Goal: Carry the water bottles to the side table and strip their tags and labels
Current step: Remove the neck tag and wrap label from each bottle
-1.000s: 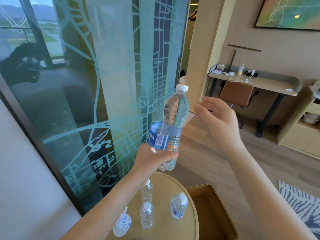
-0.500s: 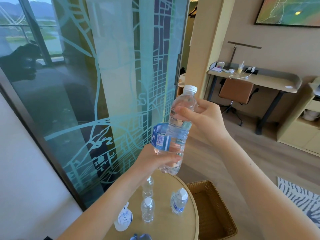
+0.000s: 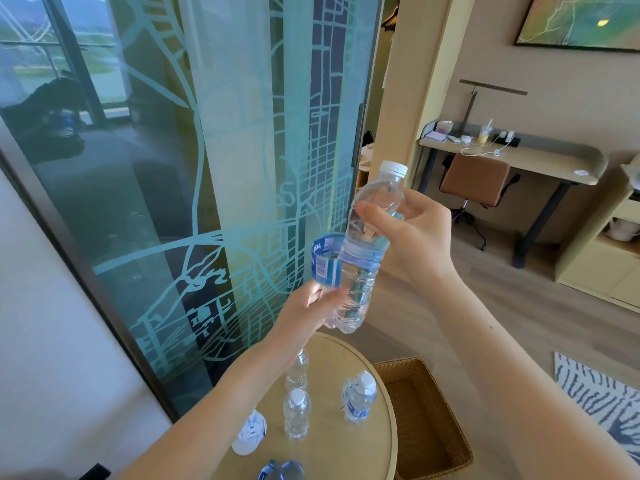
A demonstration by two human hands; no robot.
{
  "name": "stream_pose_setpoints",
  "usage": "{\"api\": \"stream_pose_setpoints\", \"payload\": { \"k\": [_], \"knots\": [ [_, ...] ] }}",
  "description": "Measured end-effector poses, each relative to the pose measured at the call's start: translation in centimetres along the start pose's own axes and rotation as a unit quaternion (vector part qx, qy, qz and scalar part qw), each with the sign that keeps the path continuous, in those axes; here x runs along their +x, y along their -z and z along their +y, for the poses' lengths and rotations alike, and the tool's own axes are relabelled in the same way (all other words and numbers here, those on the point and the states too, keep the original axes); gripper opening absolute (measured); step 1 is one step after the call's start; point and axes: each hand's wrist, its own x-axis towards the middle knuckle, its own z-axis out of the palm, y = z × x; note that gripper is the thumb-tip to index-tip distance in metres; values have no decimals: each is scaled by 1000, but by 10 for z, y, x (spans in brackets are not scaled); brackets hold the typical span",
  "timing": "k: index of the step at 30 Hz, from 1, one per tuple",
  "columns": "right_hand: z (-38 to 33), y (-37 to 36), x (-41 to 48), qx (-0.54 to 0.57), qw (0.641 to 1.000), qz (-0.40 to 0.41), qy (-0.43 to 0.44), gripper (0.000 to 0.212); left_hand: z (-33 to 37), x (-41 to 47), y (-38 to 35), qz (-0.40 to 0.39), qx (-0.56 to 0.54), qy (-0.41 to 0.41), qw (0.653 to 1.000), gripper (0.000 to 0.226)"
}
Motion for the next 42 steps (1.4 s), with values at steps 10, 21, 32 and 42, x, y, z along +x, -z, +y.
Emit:
{"api": "stream_pose_setpoints", "payload": {
  "k": [10,21,32,42],
  "knots": [
    [0,-6,-2,-12,1000,18,4,33,1,5,6,11,-73,33,997,25],
    [2,-8,8,-45,998,35,-23,55,5,5,-21,35,65,-71,995,44],
    [22,28,15,100,980,-171,-35,42,22,-2,-8,-20,13,-104,994,21],
    [50,20,12,26,949,-315,4,40,27,-7,2,11,24,-130,991,22]
  ]
}}
